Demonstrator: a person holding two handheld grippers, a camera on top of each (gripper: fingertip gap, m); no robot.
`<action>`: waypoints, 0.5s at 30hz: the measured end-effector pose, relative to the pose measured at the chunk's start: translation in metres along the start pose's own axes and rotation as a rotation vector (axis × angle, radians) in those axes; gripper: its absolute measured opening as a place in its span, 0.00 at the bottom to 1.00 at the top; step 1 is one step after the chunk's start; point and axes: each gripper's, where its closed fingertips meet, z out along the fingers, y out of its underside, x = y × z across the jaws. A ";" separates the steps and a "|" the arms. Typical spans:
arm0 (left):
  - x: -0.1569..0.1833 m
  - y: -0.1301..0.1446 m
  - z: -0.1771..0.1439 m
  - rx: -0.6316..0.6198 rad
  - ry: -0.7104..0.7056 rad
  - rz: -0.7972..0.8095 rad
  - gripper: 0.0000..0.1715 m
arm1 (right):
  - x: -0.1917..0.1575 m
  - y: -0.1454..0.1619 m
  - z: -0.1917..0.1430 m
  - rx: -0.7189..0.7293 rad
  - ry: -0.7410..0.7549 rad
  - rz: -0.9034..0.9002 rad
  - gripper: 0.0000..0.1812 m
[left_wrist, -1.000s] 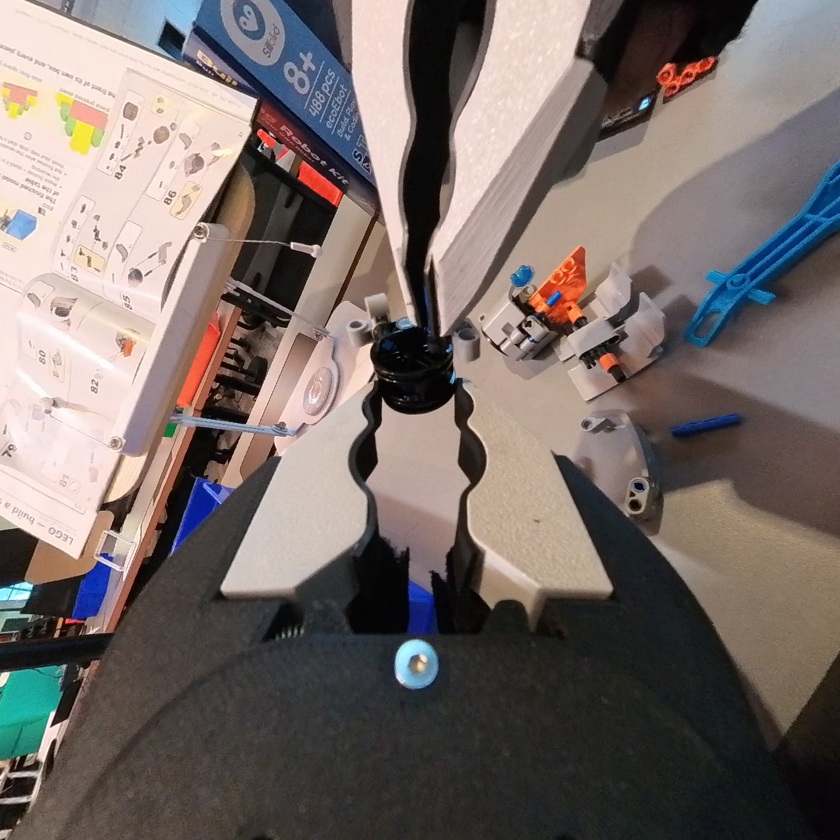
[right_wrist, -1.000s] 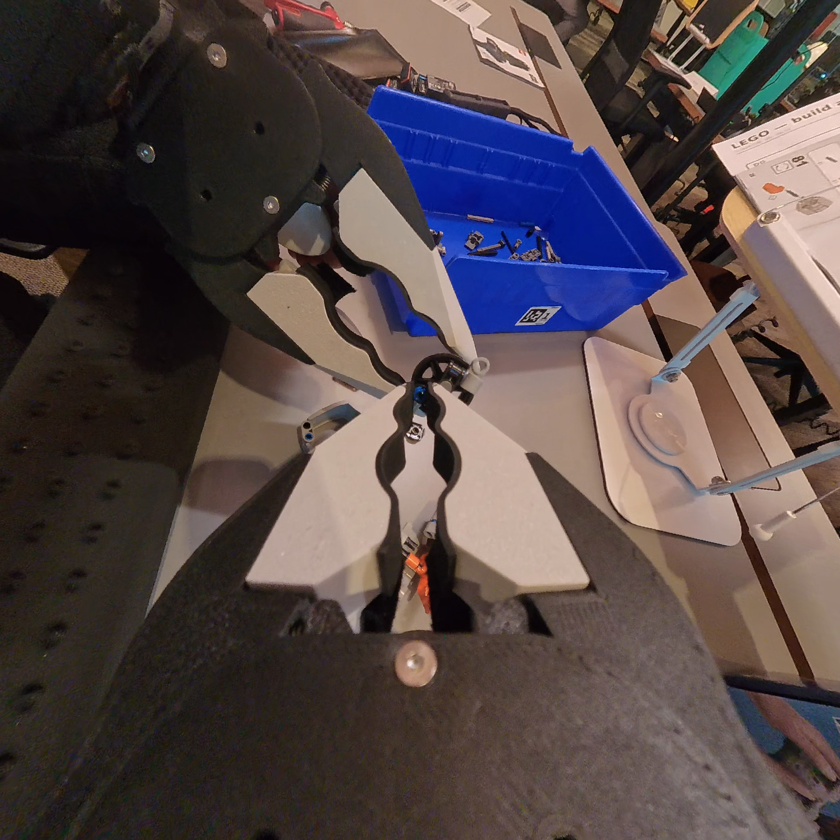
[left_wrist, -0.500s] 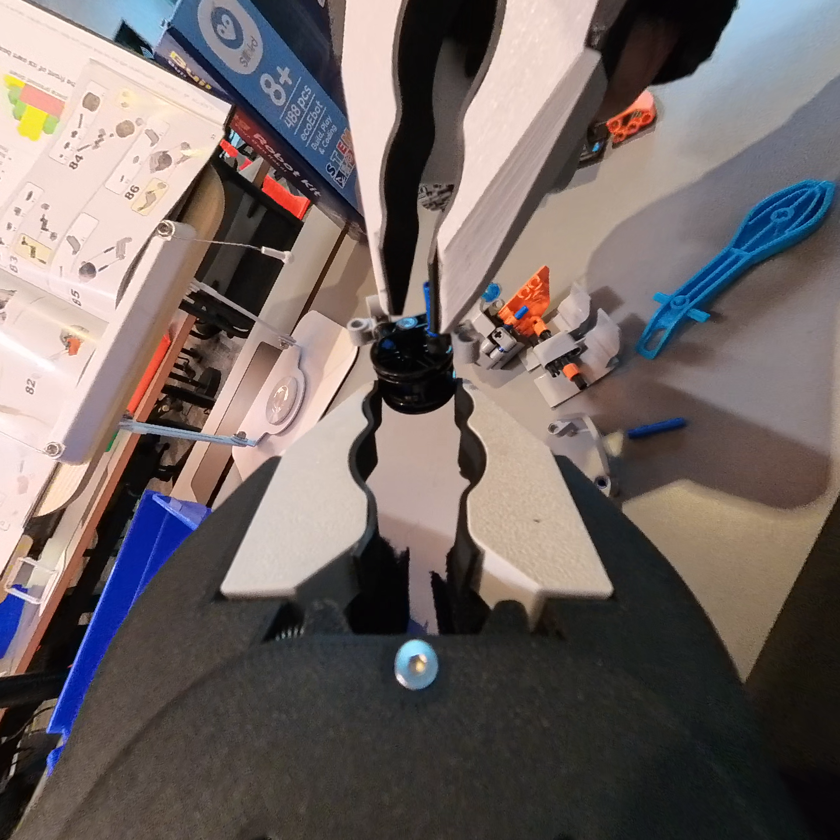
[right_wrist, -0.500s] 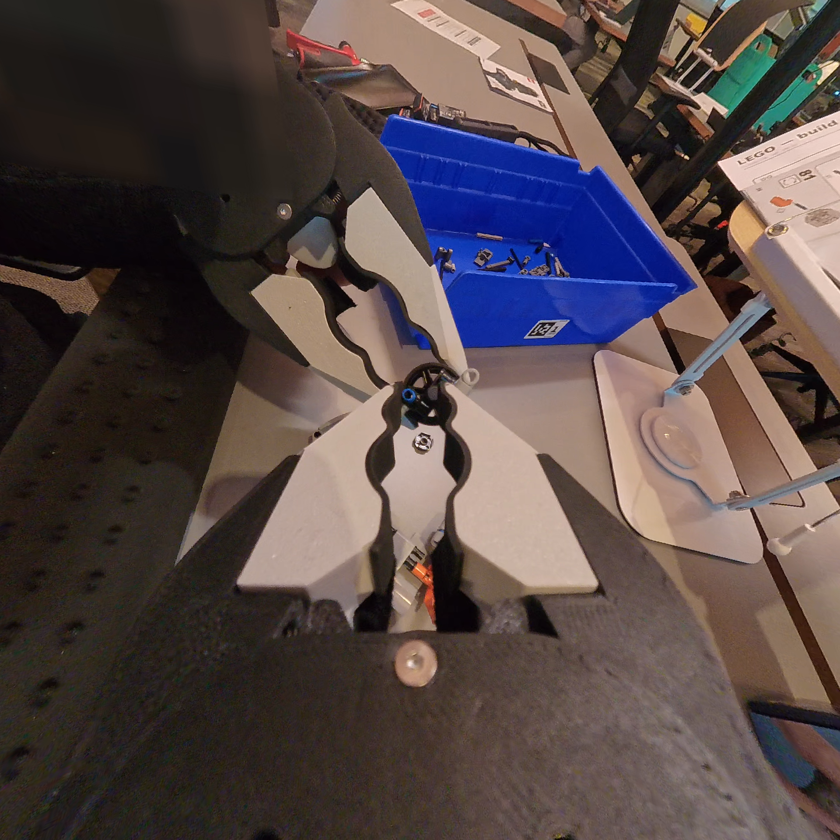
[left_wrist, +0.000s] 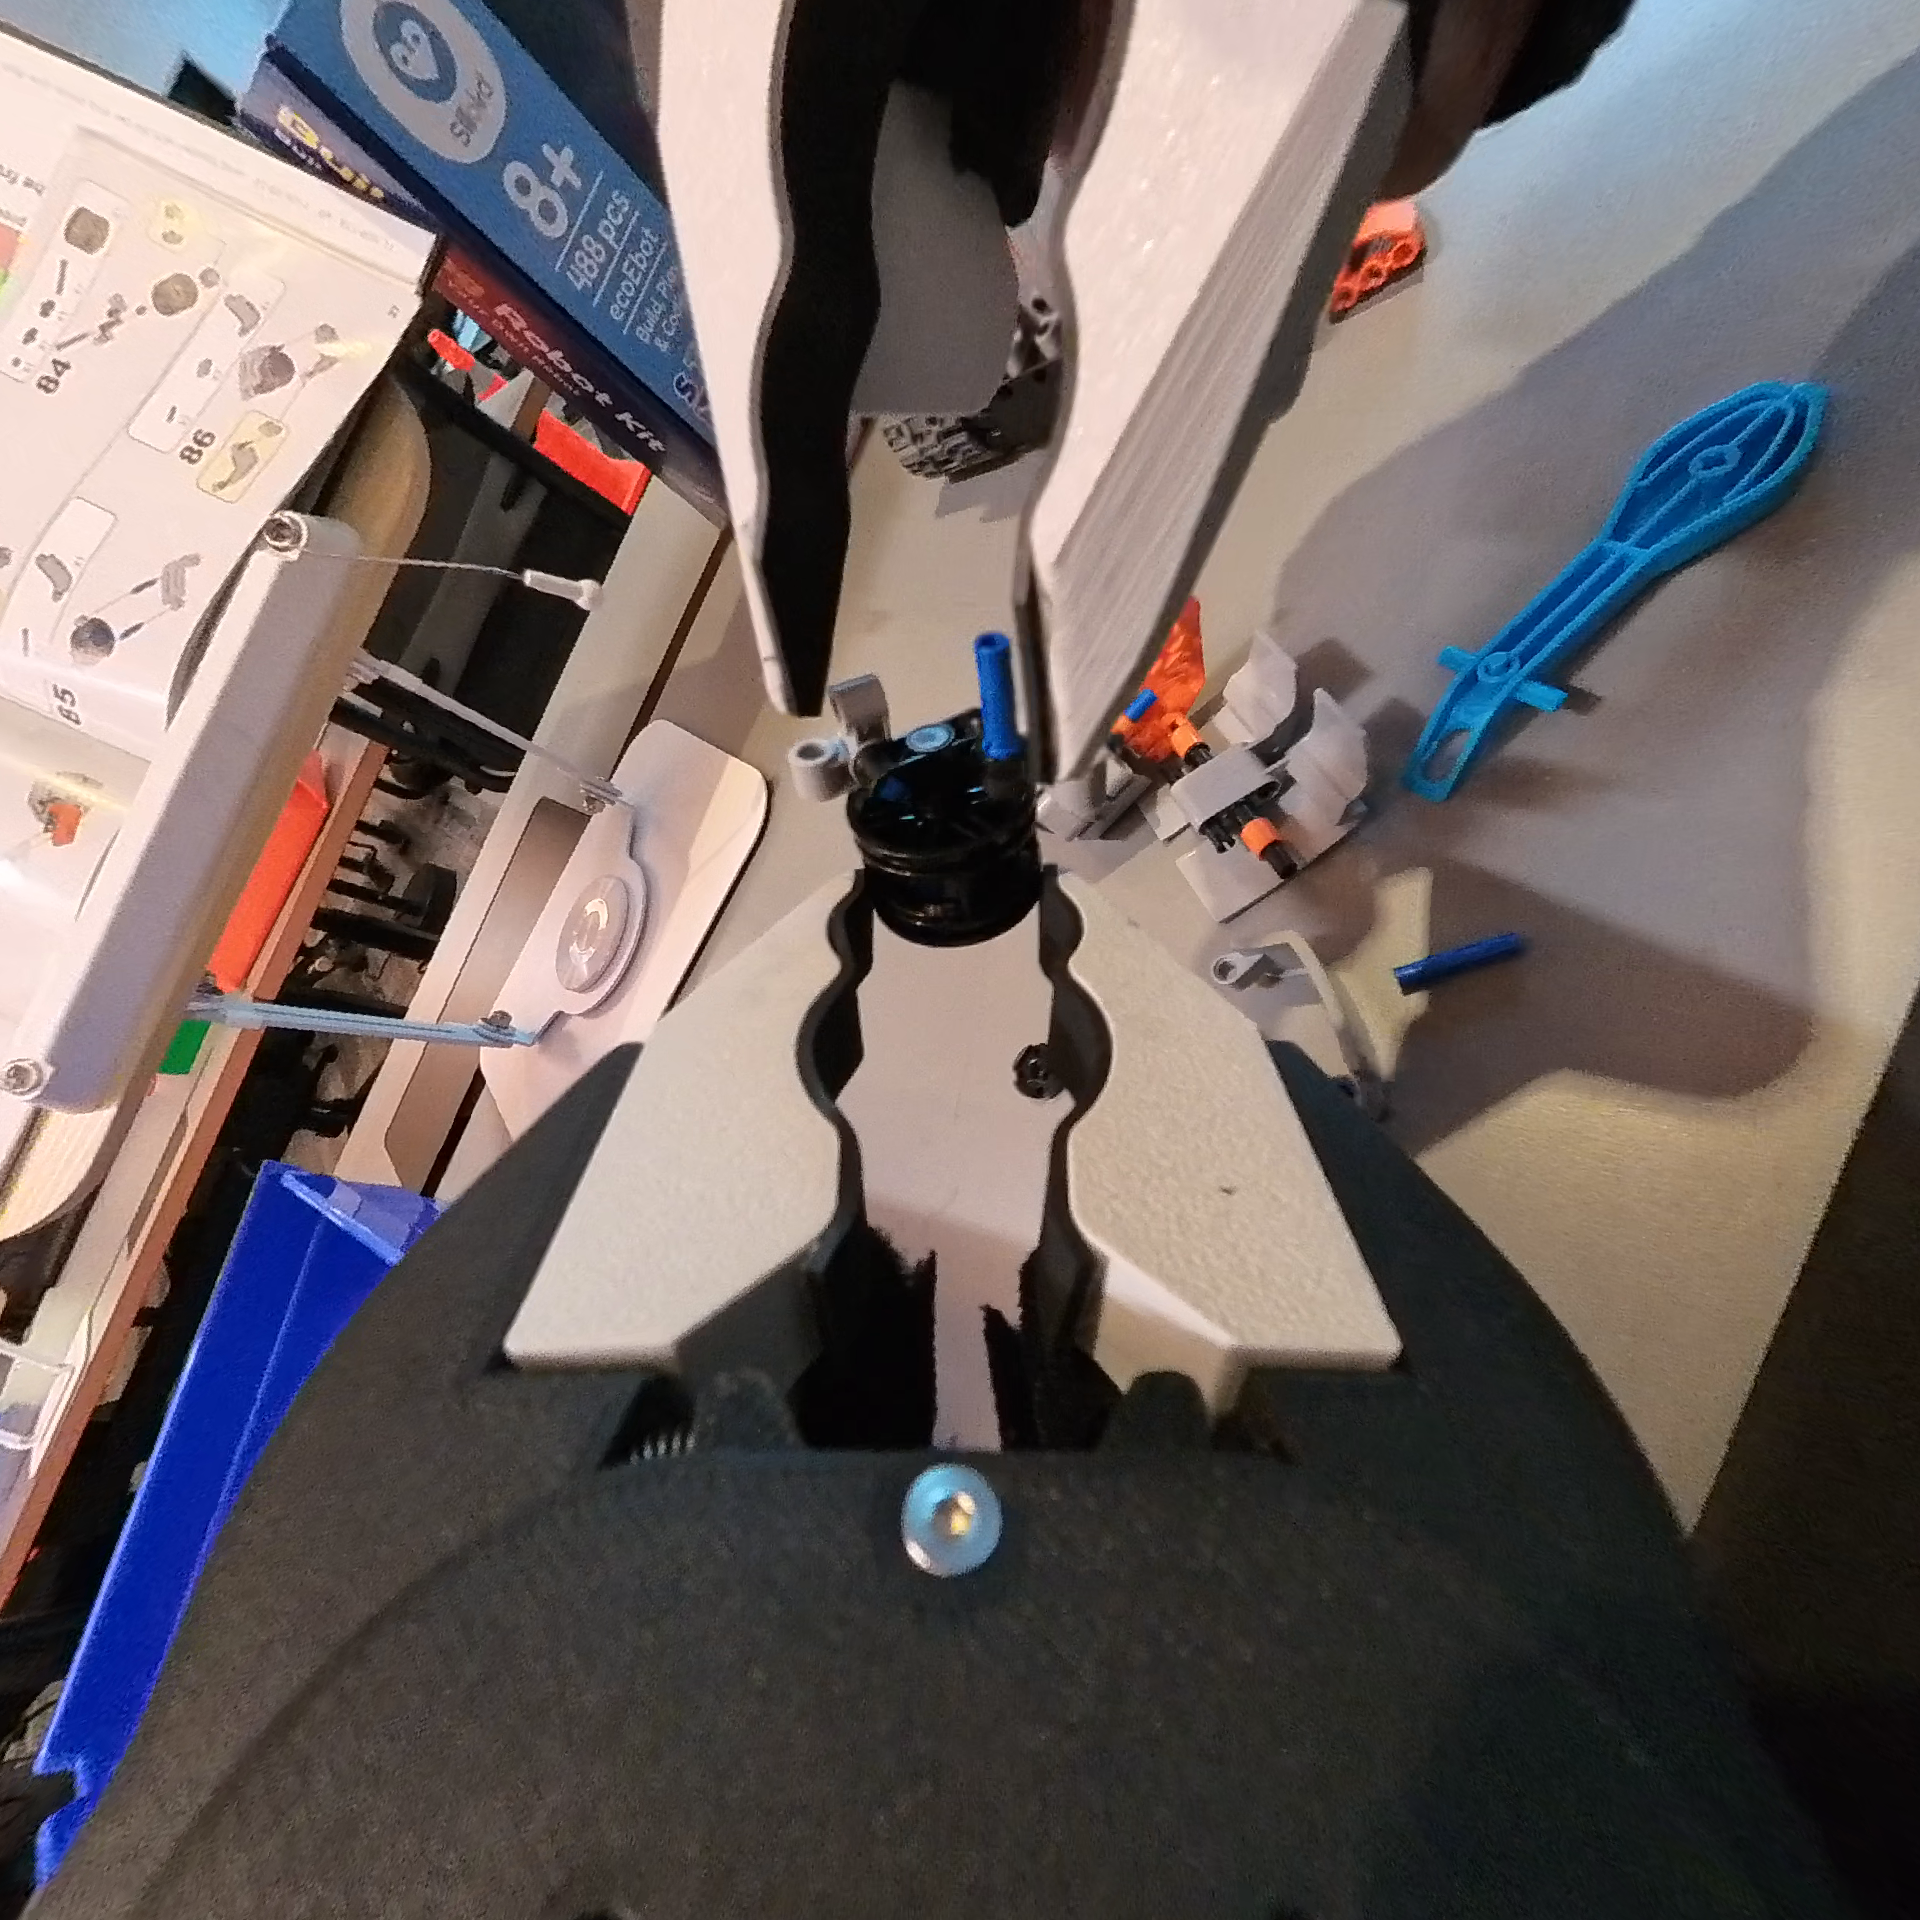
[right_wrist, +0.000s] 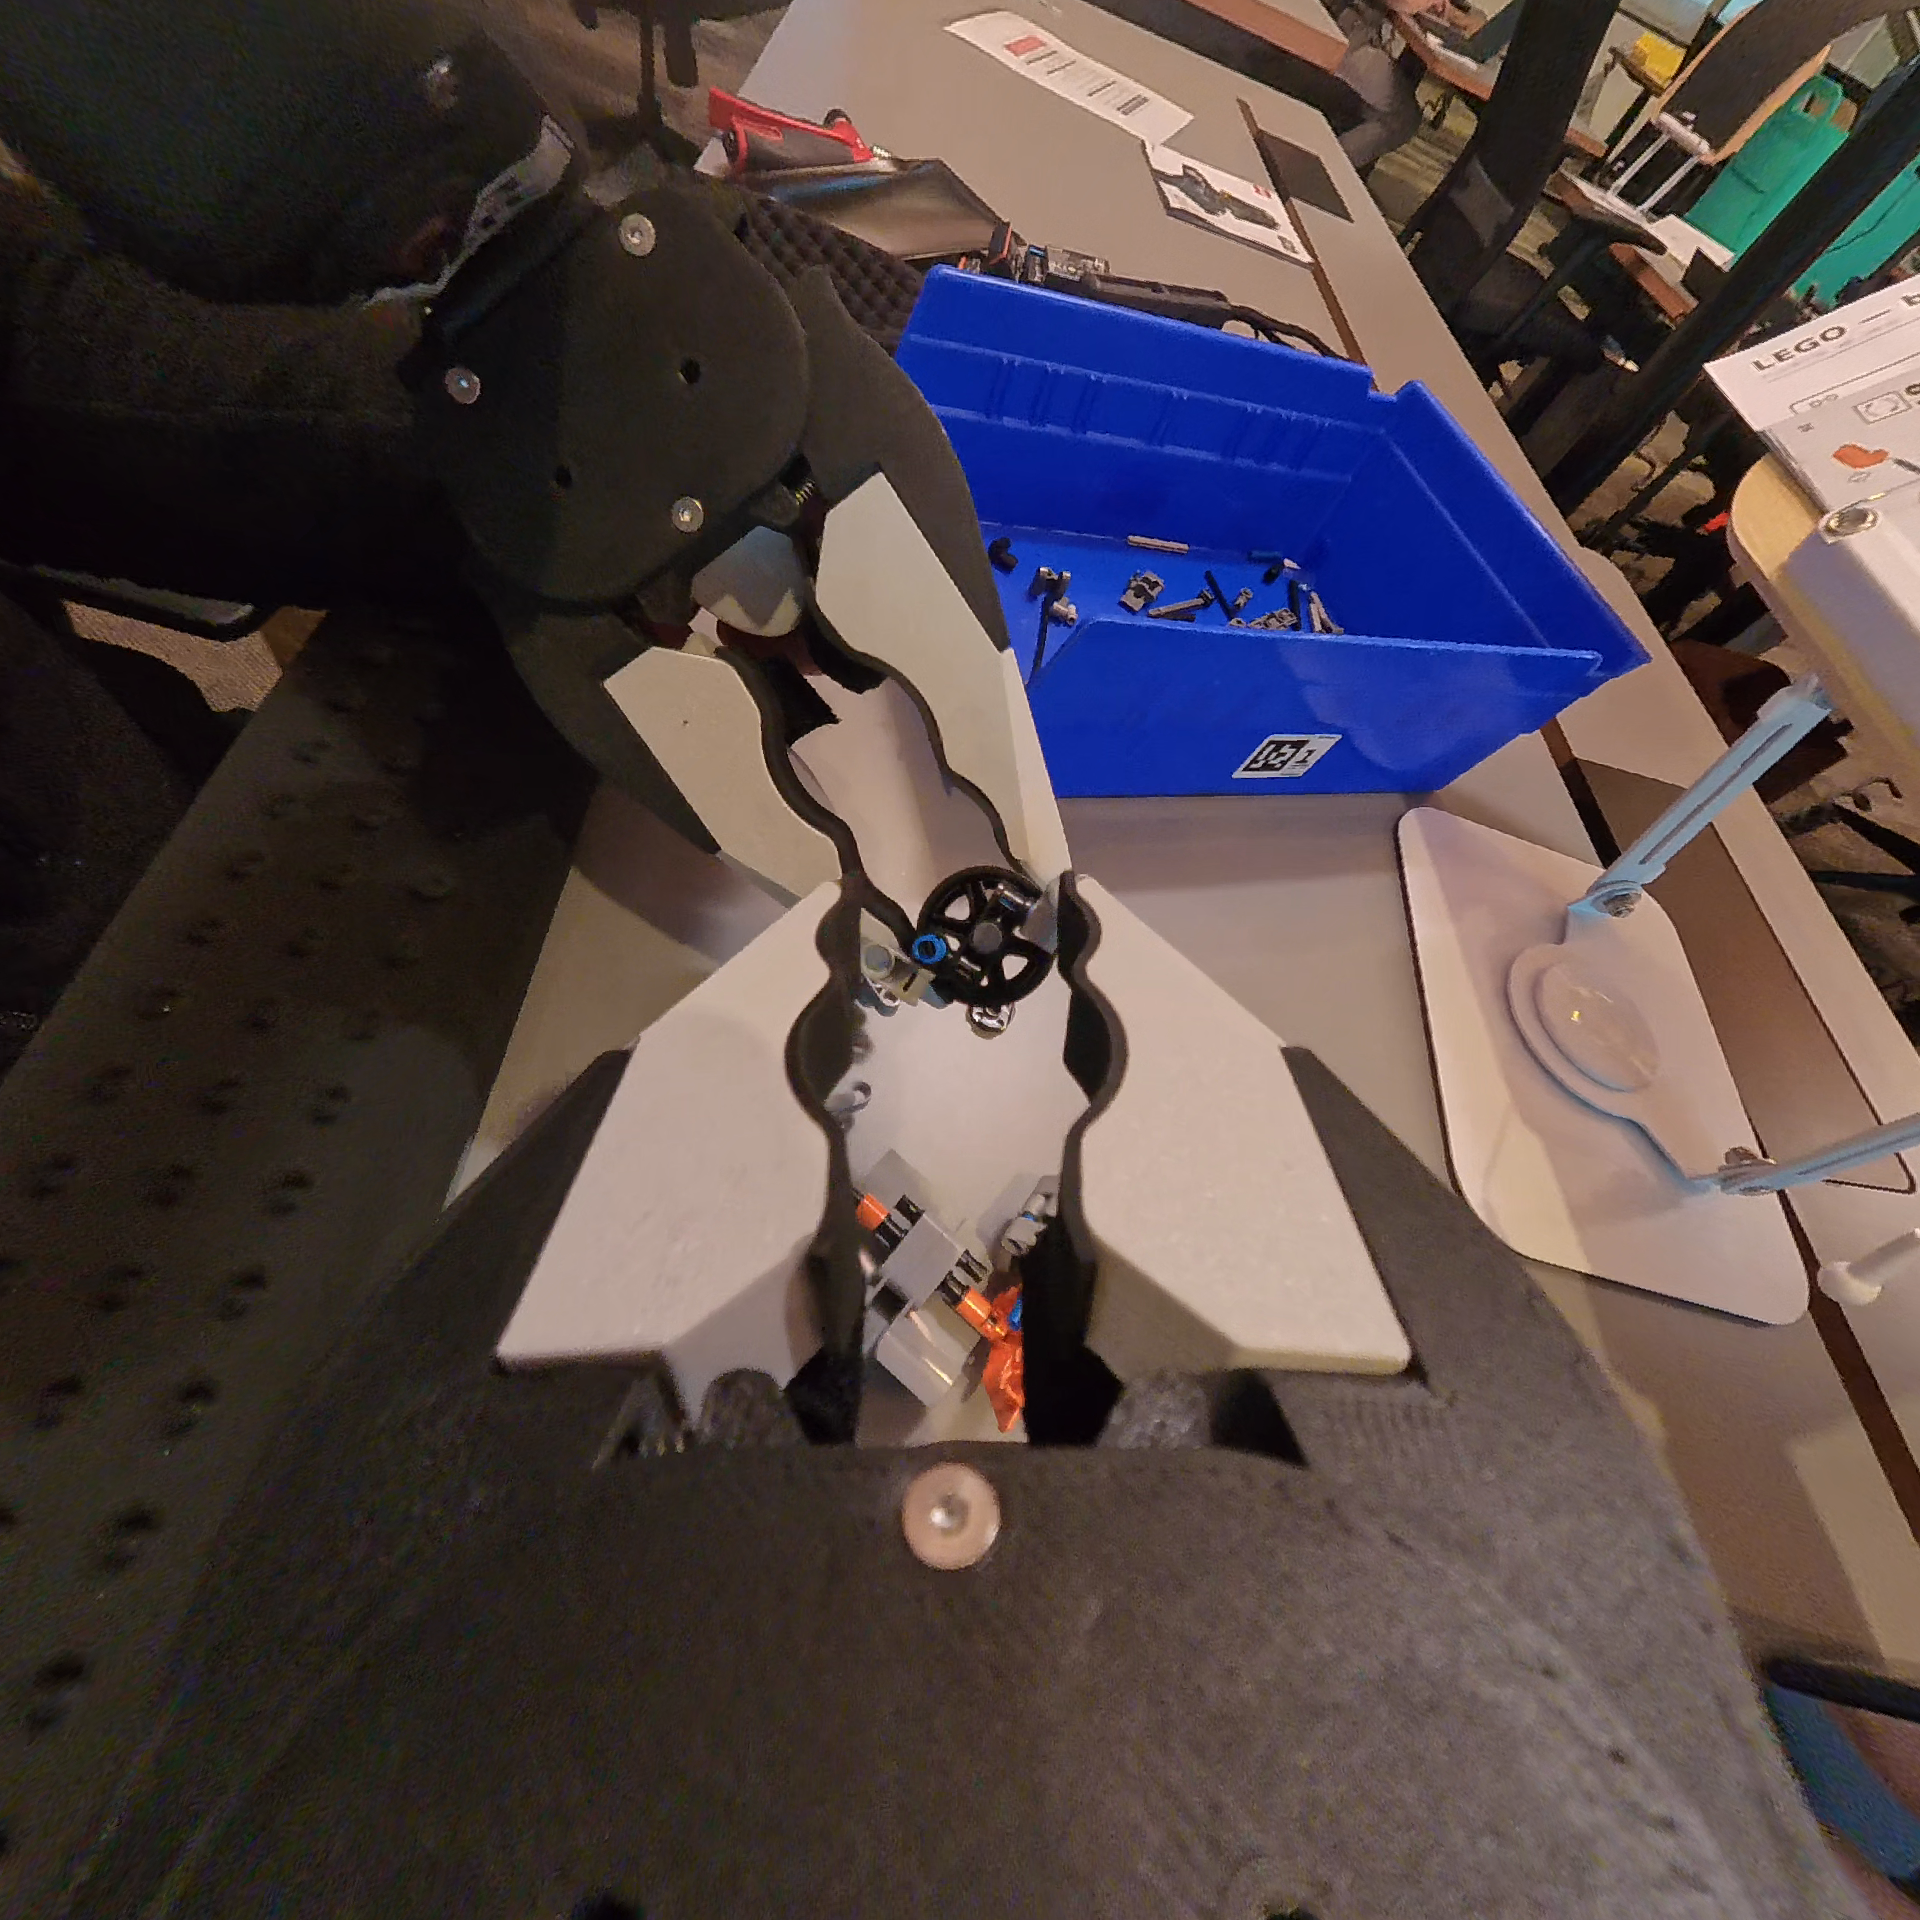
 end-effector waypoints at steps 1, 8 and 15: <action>0.000 0.000 0.000 0.003 0.003 -0.005 0.17 | -0.001 0.000 0.000 0.001 -0.009 0.004 0.20; 0.000 -0.001 0.000 0.020 0.019 -0.027 0.17 | -0.001 -0.002 -0.001 0.023 -0.025 0.025 0.22; -0.004 0.003 0.002 -0.014 -0.032 0.010 0.17 | 0.004 0.002 0.000 0.021 -0.052 0.166 0.23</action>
